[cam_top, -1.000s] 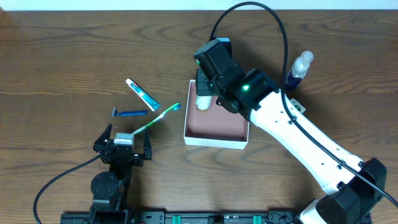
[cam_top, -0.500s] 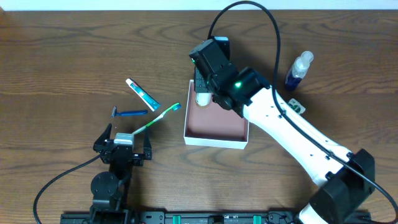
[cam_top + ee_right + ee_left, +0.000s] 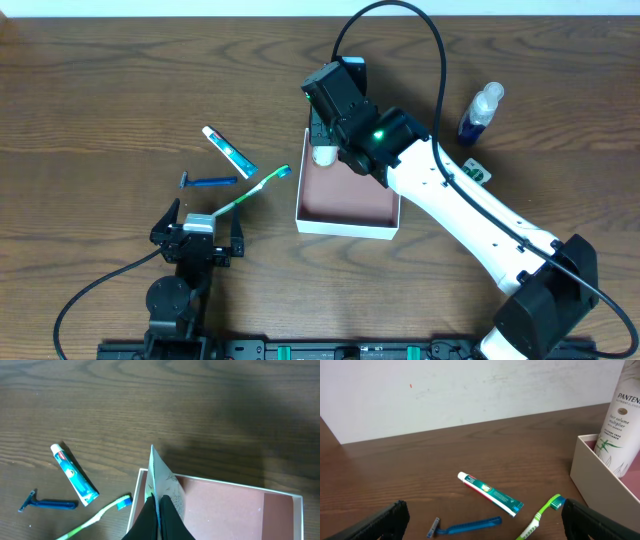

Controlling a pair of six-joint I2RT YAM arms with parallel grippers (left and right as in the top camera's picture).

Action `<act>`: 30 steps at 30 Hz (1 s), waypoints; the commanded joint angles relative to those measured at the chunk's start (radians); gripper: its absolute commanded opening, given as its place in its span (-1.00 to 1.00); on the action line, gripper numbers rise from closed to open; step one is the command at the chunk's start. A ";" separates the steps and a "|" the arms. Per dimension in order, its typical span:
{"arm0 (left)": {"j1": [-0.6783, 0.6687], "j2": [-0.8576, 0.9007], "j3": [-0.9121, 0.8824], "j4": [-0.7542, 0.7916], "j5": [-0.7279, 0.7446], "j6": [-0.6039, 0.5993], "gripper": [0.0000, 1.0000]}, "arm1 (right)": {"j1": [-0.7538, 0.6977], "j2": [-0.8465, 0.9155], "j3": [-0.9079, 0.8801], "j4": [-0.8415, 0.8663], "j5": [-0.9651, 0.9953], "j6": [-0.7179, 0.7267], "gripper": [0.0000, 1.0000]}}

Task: Pack container
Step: 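Carry the Pantene bottle over the box and lower it inside, then open the right gripper, release the bottle, and lift away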

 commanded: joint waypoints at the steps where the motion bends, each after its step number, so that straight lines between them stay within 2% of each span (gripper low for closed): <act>1: -0.002 -0.001 -0.019 -0.035 -0.008 0.013 0.96 | 0.018 -0.001 0.031 0.016 0.031 0.014 -0.97; 30: -0.002 -0.001 -0.019 -0.035 -0.008 0.013 0.96 | 0.018 0.061 0.030 0.059 0.025 0.014 -0.97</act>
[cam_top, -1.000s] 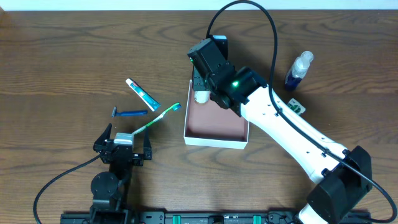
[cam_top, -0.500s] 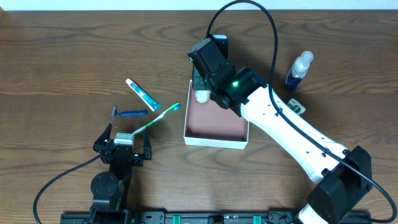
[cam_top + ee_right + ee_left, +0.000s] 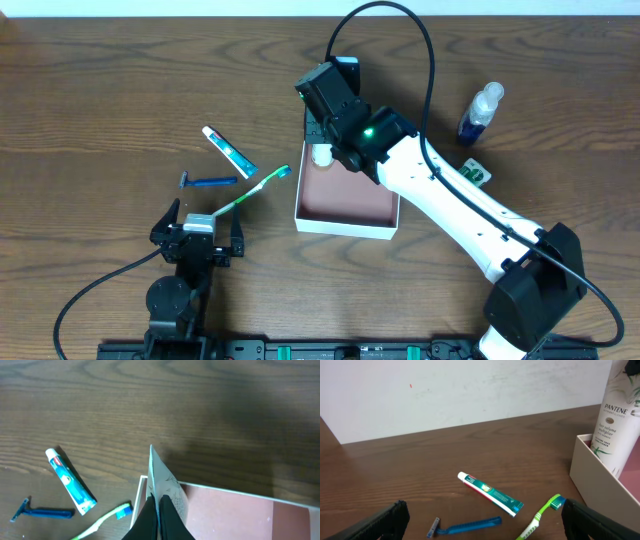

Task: Pack container
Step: 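Open the right gripper, release the bottle, and lift away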

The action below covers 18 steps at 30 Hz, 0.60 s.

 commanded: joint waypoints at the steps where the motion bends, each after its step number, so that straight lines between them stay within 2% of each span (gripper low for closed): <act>1: -0.002 -0.001 -0.019 -0.035 -0.008 0.013 0.96 | 0.018 0.012 0.026 0.012 0.015 0.014 -0.97; 4: -0.002 -0.001 -0.019 -0.035 -0.008 0.013 0.96 | 0.018 0.013 0.026 0.019 0.015 0.014 -0.97; 5: -0.002 -0.001 -0.019 -0.035 -0.008 0.013 0.96 | 0.018 0.013 0.026 0.021 0.015 0.014 -0.88; 6: -0.002 -0.001 -0.019 -0.035 -0.008 0.013 0.96 | 0.018 0.013 0.026 0.023 0.014 0.014 -0.63; 8: -0.002 -0.001 -0.019 -0.035 -0.008 0.013 0.96 | 0.018 0.013 0.026 0.027 0.011 0.014 -0.03; 10: -0.002 -0.001 -0.019 -0.035 -0.008 0.013 0.96 | 0.018 0.013 0.026 0.027 0.007 0.014 0.13; 12: -0.002 -0.001 -0.019 -0.035 -0.008 0.013 0.96 | 0.018 0.013 0.026 0.029 -0.011 0.013 0.26; 18: -0.002 -0.001 -0.019 -0.035 -0.008 0.013 0.96 | 0.034 0.006 0.046 0.024 -0.040 0.012 0.29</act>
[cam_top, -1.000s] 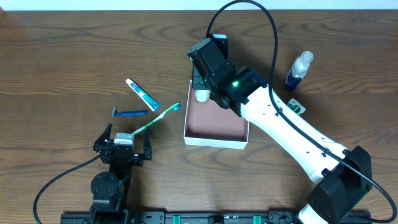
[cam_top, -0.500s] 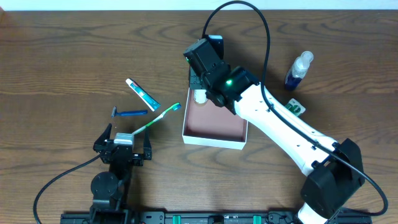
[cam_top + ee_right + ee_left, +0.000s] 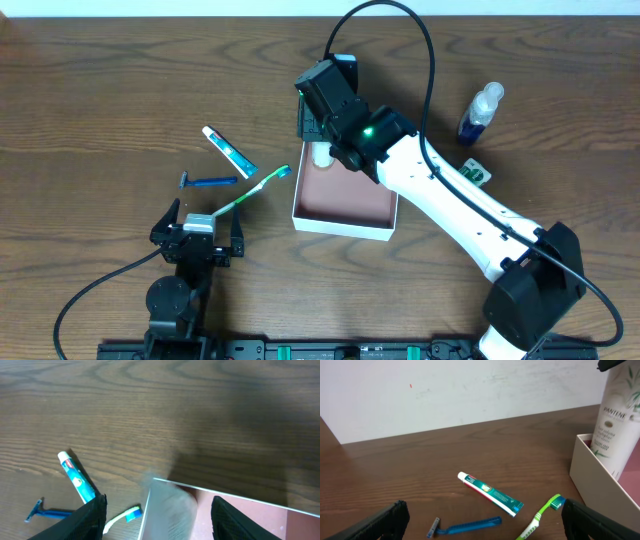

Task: Pack container
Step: 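Open the right gripper, release the bottle, and lift away, then move the right gripper to the blue soap pump bottle and grasp it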

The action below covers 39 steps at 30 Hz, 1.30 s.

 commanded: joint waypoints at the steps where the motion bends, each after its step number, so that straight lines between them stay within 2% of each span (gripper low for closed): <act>1: -0.002 -0.001 -0.019 -0.035 -0.008 0.013 0.96 | 0.039 0.000 0.048 -0.003 -0.009 -0.005 0.29; 6: -0.002 -0.001 -0.019 -0.035 -0.008 0.013 0.96 | 0.077 -0.008 0.153 -0.074 0.024 -0.040 0.31; 15: -0.002 -0.001 -0.019 -0.035 -0.008 0.013 0.96 | 0.087 -0.008 0.386 -0.375 0.089 -0.004 0.42; 28: -0.002 -0.001 -0.019 -0.035 -0.008 0.013 0.96 | -0.013 -0.008 0.397 -0.633 0.106 0.078 0.47; 39: -0.002 -0.001 -0.019 -0.035 -0.008 0.013 0.96 | -0.238 -0.008 0.397 -0.783 0.105 0.079 0.50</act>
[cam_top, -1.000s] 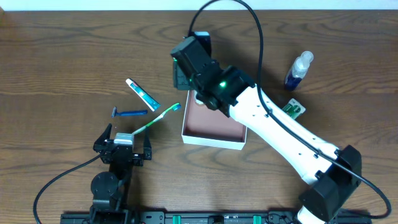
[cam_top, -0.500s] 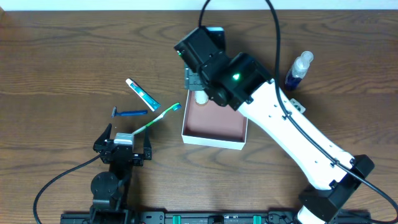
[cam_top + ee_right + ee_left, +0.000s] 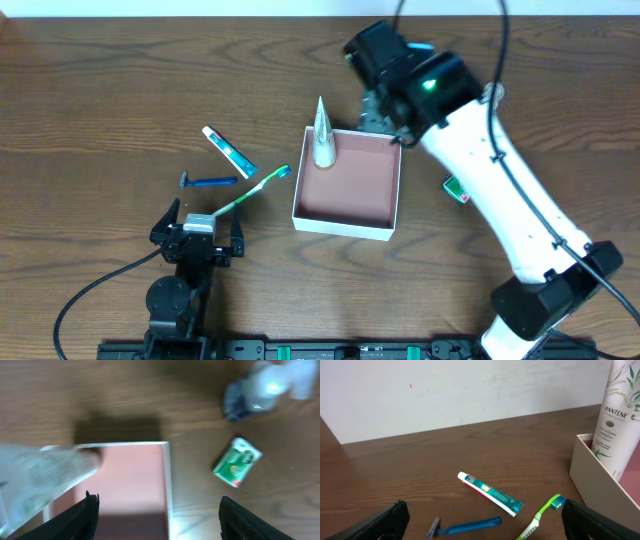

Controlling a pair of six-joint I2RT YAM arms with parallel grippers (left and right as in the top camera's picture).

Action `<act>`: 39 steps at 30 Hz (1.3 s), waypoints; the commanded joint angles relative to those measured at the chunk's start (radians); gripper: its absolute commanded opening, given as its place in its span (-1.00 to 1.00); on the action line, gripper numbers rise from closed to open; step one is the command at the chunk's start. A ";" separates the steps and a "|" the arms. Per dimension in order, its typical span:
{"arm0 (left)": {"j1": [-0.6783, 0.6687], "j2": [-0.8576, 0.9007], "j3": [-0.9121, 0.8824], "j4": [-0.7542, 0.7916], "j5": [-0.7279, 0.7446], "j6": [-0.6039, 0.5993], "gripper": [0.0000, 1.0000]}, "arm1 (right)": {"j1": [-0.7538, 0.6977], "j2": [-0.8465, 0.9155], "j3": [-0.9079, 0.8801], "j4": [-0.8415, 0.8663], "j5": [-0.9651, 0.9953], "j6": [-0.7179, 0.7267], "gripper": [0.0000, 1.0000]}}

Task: Pack container
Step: 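Move the right gripper to the blue soap pump bottle and grasp it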

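A white Pantene tube point(image 3: 322, 135) stands upright in the far left corner of the white box point(image 3: 345, 228) with a pink floor; the left wrist view shows the tube point(image 3: 622, 415) inside the box wall point(image 3: 592, 472). My right gripper point(image 3: 380, 112) hangs open over the box's far right corner, holding nothing point(image 3: 167, 520). Toothpaste point(image 3: 230, 152), a blue razor point(image 3: 207, 182) and a green toothbrush point(image 3: 255, 190) lie left of the box. My left gripper point(image 3: 197, 240) rests open near the front edge point(image 3: 482, 532).
A green packet point(image 3: 237, 461) lies on the wood right of the box, and a blue spray bottle point(image 3: 260, 390) stands beyond it. In the overhead view my right arm covers most of the bottle; the packet point(image 3: 455, 188) shows beside the arm.
My right gripper, open around the tube at the box's far left corner, has moved right to the far right corner. The tube stays standing in the box. The left arm is unmoved.
My right gripper was shut on the tube, holding it upright in the box's far left corner, and still held it a second later. Then it stood open around the tube. Now it is clear of it, with the tube left in the box.
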 commanded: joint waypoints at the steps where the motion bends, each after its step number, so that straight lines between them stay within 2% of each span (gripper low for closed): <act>1: -0.002 -0.001 -0.019 -0.035 -0.008 0.013 0.96 | -0.095 -0.006 0.016 -0.012 0.019 -0.008 0.50; 9: -0.002 -0.001 -0.019 -0.035 -0.008 0.013 0.96 | -0.321 -0.006 0.012 0.027 0.000 -0.108 0.52; 20: -0.002 -0.001 -0.019 -0.035 -0.008 0.013 0.96 | -0.552 -0.006 -0.065 0.203 -0.190 -0.280 0.62; 25: -0.002 -0.001 -0.019 -0.035 -0.008 0.013 0.96 | -0.575 -0.006 -0.184 0.334 -0.256 -0.381 0.65; 39: -0.002 -0.001 -0.019 -0.035 -0.008 0.013 0.96 | -0.575 -0.006 -0.444 0.659 -0.258 -0.441 0.67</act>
